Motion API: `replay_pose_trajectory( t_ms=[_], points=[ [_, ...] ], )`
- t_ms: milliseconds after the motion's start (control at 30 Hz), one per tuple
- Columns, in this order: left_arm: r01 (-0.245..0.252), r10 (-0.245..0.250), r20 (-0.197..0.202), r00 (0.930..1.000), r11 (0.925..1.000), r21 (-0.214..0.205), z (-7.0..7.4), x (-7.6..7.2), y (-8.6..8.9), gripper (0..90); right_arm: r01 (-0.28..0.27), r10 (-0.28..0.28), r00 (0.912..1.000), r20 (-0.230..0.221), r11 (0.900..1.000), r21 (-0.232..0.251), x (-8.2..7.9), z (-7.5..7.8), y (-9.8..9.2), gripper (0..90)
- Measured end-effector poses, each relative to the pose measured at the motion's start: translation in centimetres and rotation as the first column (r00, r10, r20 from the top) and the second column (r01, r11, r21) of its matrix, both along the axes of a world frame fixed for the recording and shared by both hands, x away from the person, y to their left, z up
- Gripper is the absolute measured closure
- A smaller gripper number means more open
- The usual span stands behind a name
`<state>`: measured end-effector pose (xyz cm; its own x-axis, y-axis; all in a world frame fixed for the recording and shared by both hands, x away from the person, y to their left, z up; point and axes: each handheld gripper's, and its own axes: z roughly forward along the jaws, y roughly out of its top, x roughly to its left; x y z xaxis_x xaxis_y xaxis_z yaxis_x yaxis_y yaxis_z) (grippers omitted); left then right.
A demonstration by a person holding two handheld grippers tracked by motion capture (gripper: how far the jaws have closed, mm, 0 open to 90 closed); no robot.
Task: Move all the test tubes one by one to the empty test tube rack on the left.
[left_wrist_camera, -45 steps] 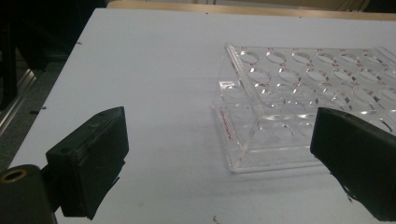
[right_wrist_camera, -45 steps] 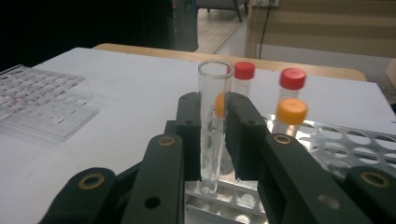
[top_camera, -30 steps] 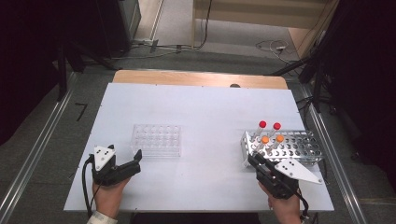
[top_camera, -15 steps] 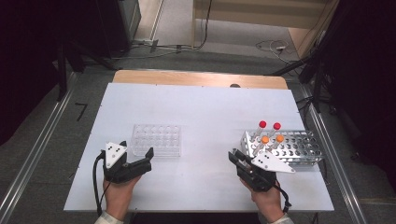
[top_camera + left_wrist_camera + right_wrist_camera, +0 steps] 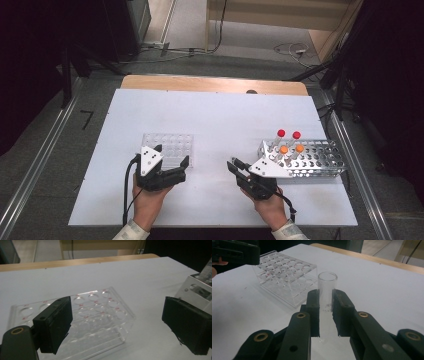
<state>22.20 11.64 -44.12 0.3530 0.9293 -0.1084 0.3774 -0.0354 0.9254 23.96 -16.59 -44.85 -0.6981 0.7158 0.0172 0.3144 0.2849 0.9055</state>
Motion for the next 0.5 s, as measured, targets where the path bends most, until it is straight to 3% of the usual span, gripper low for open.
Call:
replay_pose_trajectory(
  t_ms=[500],
  points=[
    [0.112, -0.112, 0.010, 0.9936, 0.9935, -0.020, 1.2, 0.4, -2.9, 17.0, -0.045, 0.045, 0.9990, -0.002, 0.9989, -0.015, 0.6, -0.5, 2.6, 73.5]
  ],
)
